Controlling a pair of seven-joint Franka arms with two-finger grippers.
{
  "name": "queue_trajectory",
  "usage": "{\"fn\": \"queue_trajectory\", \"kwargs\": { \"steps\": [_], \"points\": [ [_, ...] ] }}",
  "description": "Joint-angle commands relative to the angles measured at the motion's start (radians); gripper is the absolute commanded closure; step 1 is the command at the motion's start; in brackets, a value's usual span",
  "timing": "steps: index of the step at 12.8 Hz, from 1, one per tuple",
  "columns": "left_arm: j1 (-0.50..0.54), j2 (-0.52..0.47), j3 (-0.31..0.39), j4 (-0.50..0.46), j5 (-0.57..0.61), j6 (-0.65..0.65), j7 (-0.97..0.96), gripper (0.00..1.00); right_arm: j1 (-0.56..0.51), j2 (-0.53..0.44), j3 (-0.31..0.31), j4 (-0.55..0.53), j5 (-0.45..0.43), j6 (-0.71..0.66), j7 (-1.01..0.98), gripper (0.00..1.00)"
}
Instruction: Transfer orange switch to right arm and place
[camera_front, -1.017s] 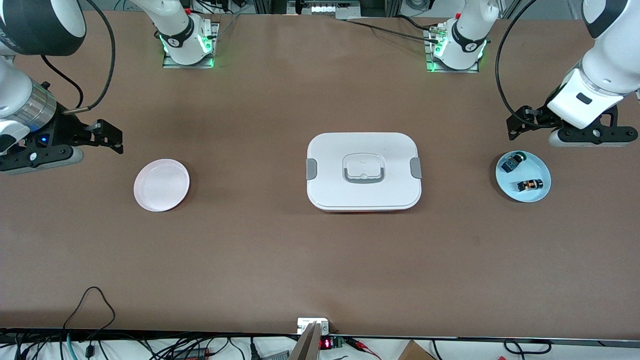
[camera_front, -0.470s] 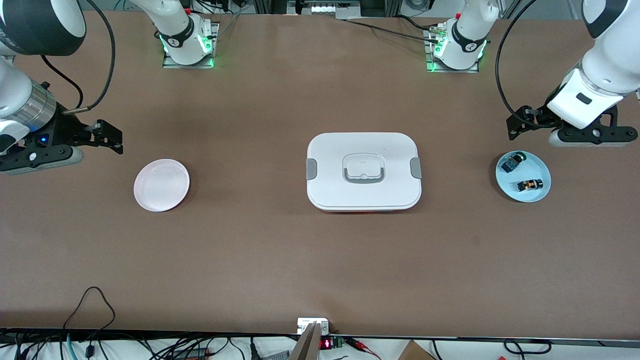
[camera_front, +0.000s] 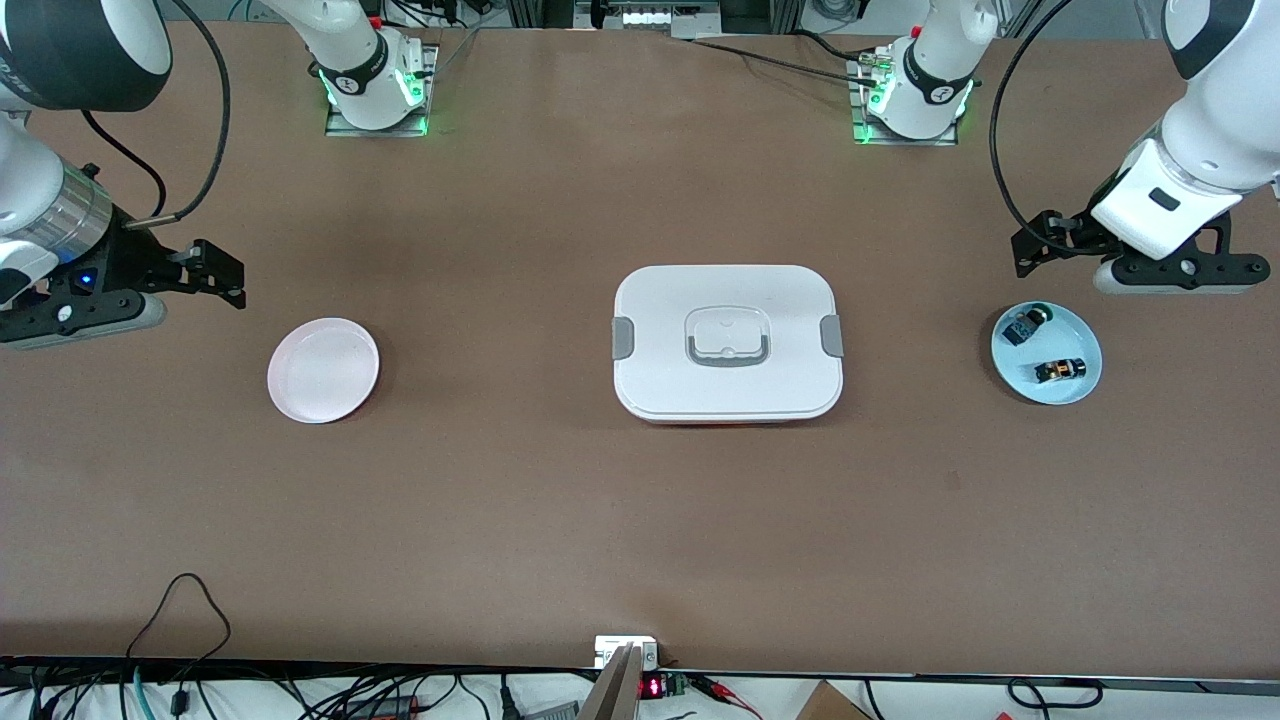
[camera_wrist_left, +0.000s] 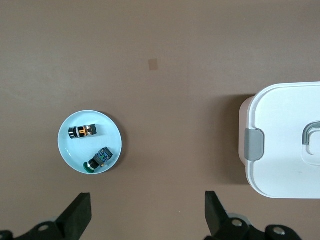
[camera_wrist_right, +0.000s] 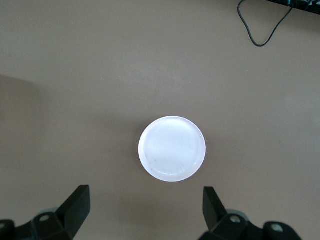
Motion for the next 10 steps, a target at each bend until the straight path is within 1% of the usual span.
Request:
{"fn": "queue_trajectory", "kwargs": {
  "steps": [1, 8, 10],
  "points": [
    [-0.002, 0.027, 0.005, 0.037, -0.017, -0.028, -0.006, 0.00, -0.002, -0.009, 0.003, 0.006, 0.004, -0.002, 0.009, 0.00],
    [0.007, 0.064, 0.009, 0.024, -0.002, -0.124, 0.008, 0.00, -0.001, -0.009, 0.003, 0.006, 0.002, -0.002, 0.009, 0.00],
    [0.054, 0.087, 0.015, 0.001, 0.000, -0.146, -0.004, 0.00, -0.002, -0.009, 0.003, 0.006, 0.002, -0.002, 0.009, 0.00]
  ]
}}
